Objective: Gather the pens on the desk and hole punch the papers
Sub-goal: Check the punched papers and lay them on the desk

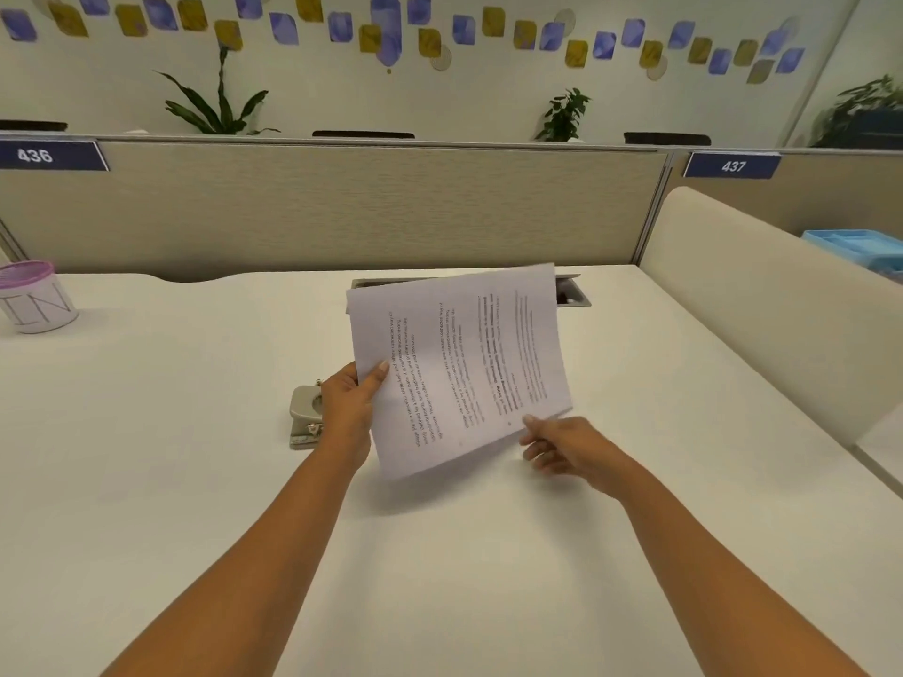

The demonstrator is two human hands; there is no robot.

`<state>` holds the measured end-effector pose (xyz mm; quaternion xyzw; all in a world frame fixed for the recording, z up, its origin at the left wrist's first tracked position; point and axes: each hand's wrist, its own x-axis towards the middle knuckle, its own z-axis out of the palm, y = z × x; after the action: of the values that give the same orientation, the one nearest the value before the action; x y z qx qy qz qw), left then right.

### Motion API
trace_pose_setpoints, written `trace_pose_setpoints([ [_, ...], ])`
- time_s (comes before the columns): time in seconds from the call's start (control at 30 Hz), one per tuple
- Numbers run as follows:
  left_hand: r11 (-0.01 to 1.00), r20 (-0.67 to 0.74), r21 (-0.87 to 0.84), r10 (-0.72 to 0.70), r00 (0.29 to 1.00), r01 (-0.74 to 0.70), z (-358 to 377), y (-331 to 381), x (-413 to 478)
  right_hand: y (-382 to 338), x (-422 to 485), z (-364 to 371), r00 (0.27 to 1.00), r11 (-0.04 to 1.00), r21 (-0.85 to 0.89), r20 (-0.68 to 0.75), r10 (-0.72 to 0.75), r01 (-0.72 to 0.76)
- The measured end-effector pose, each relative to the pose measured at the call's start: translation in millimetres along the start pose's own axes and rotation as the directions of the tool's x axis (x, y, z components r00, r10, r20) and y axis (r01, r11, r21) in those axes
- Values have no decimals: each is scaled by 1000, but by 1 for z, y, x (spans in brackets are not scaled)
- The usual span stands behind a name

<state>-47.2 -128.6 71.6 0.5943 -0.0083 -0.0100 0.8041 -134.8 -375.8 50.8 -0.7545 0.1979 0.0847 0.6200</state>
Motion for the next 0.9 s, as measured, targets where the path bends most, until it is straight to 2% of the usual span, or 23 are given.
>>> trace_pose_setpoints([
  [0.07, 997, -7, -77, -12, 1000, 12, 6, -2, -3, -2, 2, 10, 994, 991, 85, 54, 96, -100],
  [0.13, 983, -19, -177, -46, 999, 42, 11, -2, -6, -6, 6, 20, 991, 951, 278, 71, 117, -132],
  [0.23, 970, 7, -231, -77, 997, 76, 17, -6, -10, -12, 13, 29, 999, 812, 583, -19, 39, -21],
  [0.3, 972, 43, -213, -91, 995, 98, 17, -8, -13, -16, 15, 29, 991, 752, 650, -128, -35, 110],
  [0.37, 977, 59, -181, -100, 993, 109, 15, -8, -13, -21, 15, 25, 972, 750, 624, -199, -121, 221],
  [0.5, 996, -30, -49, -81, 996, 80, 4, -6, -4, -29, 11, 16, 914, 794, 478, -335, -231, 376],
  [0.63, 996, -73, 71, -55, 996, 60, -5, -2, 4, -42, 3, 8, 850, 819, 302, -376, -368, 488],
  [0.73, 964, -29, 266, -13, 1000, 20, -6, 6, 10, -56, 0, 5, 802, 803, 215, -394, -449, 556],
  [0.9, 945, 68, 324, 20, 997, -41, -1, 19, 11, -71, -3, 7, 740, 760, 143, -396, -544, 635],
])
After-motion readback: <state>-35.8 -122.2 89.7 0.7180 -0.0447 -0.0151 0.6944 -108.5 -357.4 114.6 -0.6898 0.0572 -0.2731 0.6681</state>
